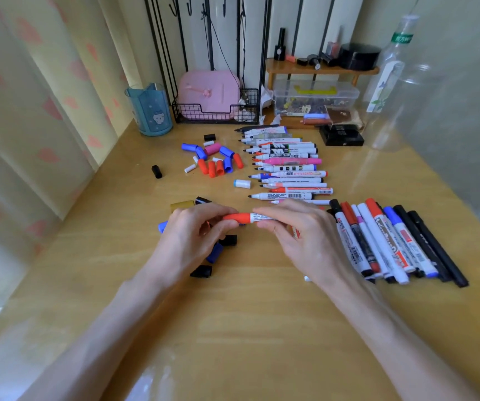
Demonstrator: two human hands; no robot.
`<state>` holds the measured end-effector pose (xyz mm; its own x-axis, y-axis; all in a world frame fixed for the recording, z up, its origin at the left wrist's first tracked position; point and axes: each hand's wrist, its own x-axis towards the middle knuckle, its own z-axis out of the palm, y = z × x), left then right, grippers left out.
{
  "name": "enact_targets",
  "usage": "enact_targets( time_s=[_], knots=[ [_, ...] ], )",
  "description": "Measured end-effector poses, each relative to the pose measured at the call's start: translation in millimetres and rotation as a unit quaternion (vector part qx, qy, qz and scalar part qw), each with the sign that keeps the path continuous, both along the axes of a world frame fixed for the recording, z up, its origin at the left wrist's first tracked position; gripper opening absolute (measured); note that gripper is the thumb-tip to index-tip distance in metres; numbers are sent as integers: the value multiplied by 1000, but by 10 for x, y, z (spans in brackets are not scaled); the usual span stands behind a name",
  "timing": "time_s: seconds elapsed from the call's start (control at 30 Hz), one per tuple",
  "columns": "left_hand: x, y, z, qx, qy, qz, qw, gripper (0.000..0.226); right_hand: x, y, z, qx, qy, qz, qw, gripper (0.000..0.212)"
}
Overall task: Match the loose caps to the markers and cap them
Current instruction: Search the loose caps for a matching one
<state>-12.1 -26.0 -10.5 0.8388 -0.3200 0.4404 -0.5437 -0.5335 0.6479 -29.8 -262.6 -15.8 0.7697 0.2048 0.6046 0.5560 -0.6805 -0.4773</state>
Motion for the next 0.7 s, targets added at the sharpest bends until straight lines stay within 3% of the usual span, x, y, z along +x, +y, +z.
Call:
enact_targets(
  time_s=[0.3, 0.43, 0.6, 0.7],
  knots=[
    [-41, -85, 11, 3, -18, -1, 1000, 18, -56, 42, 29, 4, -24, -27, 999, 19],
    [-18, -69, 1, -13, 11, -9, 1000, 13, -122, 85, 143, -54, 9, -52, 997, 18],
    [-21, -131, -15, -48, 40, 2, 998, 30, -176, 73, 225, -101, 23, -68, 992, 14],
    [-23, -204, -20, -41, 30, -7, 999, 37, -132, -91, 293, -82, 52, -145, 985, 12]
  ],
)
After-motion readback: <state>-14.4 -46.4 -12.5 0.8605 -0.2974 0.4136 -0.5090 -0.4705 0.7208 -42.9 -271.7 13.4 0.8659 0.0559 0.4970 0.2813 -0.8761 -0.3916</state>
